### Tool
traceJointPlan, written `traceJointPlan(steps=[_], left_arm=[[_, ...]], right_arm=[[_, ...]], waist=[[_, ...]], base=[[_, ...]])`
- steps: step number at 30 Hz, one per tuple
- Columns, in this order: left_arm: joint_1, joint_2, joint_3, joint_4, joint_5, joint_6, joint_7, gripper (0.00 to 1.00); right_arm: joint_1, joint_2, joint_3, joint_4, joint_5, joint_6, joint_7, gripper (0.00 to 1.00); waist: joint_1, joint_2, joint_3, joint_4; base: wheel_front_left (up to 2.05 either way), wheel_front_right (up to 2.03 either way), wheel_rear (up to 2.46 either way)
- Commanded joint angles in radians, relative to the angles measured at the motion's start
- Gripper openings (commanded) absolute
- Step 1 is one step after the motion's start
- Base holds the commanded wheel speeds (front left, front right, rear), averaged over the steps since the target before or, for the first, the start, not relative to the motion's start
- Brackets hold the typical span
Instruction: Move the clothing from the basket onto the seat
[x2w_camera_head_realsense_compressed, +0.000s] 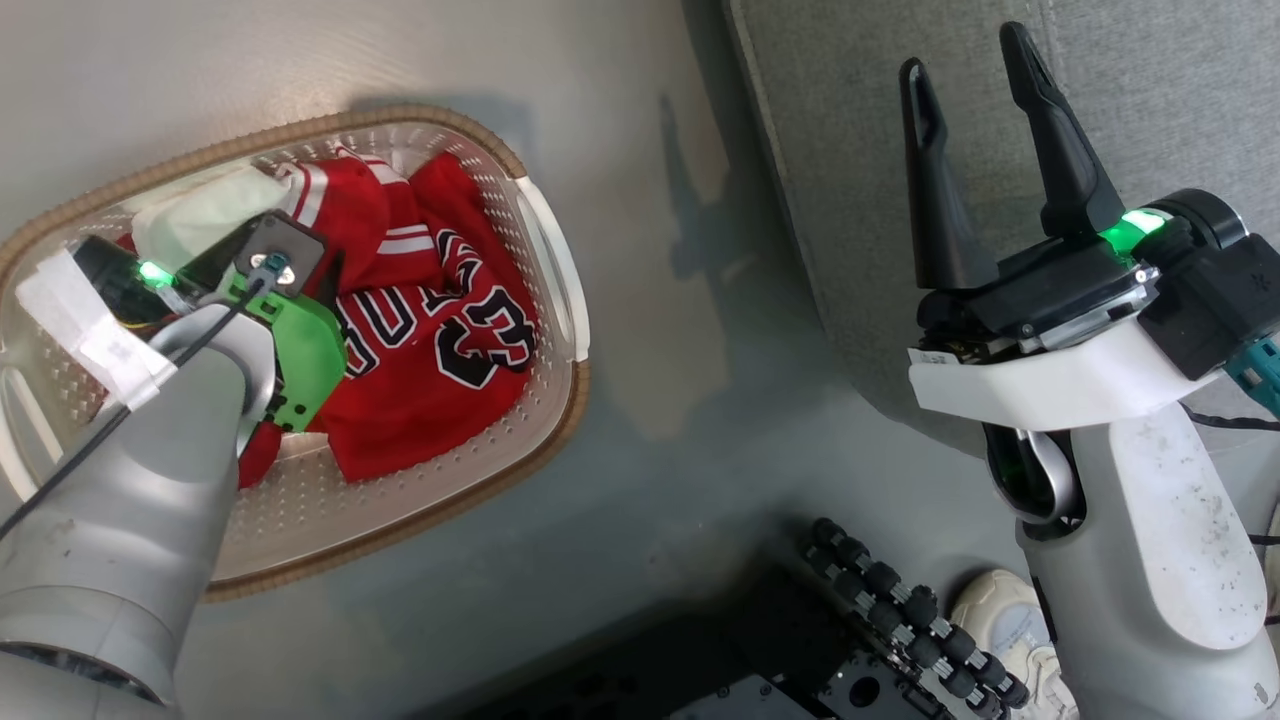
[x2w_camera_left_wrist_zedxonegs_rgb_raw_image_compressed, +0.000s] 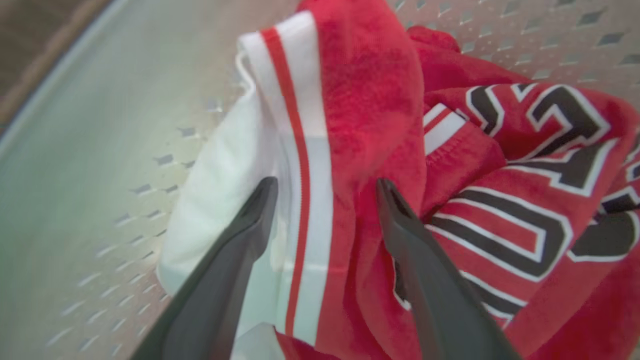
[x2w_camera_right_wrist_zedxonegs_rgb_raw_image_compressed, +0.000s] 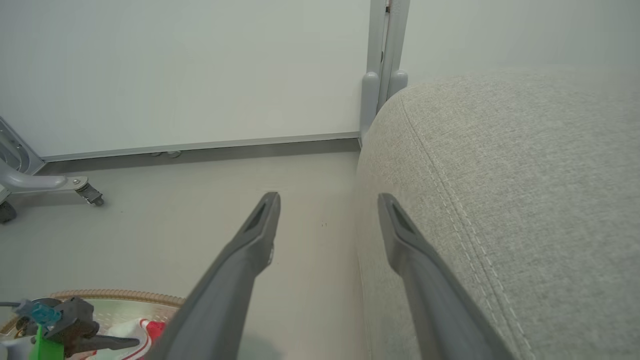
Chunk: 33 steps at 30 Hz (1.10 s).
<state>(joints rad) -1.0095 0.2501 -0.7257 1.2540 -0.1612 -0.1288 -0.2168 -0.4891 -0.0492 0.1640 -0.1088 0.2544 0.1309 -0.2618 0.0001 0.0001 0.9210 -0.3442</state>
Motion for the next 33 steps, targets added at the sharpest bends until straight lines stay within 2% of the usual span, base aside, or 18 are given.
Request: traceJointPlan(steps=[1, 14, 16, 17, 22, 33], left_arm=[[-0.021, 0.015, -0.007, 0.007, 0.01, -0.003, 0.017, 1.0], [-0.049, 0.012, -0.09, 0.03, -0.013, -0.002, 0.134, 1.0], [-0.051, 0.012, -0.102, 0.032, -0.01, -0.002, 0.152, 0.13], [-0.054, 0.011, -0.105, 0.032, -0.012, -0.002, 0.151, 0.0], [-0.049, -0.005, -0.129, 0.032, -0.021, -0.002, 0.149, 0.0], [0.005, -0.081, -0.175, 0.013, -0.067, -0.002, 0.011, 0.0]], right_arm=[[-0.014, -0.002, -0.001, -0.005, 0.0, 0.0, -0.005, 1.0], [-0.014, -0.002, -0.003, -0.017, 0.003, 0.0, -0.005, 1.0], [-0.015, -0.002, -0.005, -0.019, 0.0, 0.0, -0.005, 1.0], [-0.016, -0.002, -0.006, -0.019, -0.001, 0.0, -0.005, 1.0], [-0.018, -0.002, -0.004, -0.018, -0.007, 0.0, -0.005, 1.0], [0.015, -0.003, -0.008, 0.032, -0.04, 0.0, -0.005, 1.0]], waist=[[-0.0001, -0.0001, 0.044, -0.003], [-0.0001, -0.0001, 0.088, -0.002], [-0.0001, -0.0001, 0.09, 0.0], [-0.0001, -0.0001, 0.09, 0.001], [-0.0001, -0.0001, 0.074, 0.013], [-0.0001, -0.0001, -0.083, 0.067]], base=[[0.0, 0.0, 0.0], [0.0, 0.0, 0.0], [0.0, 0.0, 0.0], [0.0, 0.0, 0.0], [0.0, 0.0, 0.0], [0.0, 0.0, 0.0]])
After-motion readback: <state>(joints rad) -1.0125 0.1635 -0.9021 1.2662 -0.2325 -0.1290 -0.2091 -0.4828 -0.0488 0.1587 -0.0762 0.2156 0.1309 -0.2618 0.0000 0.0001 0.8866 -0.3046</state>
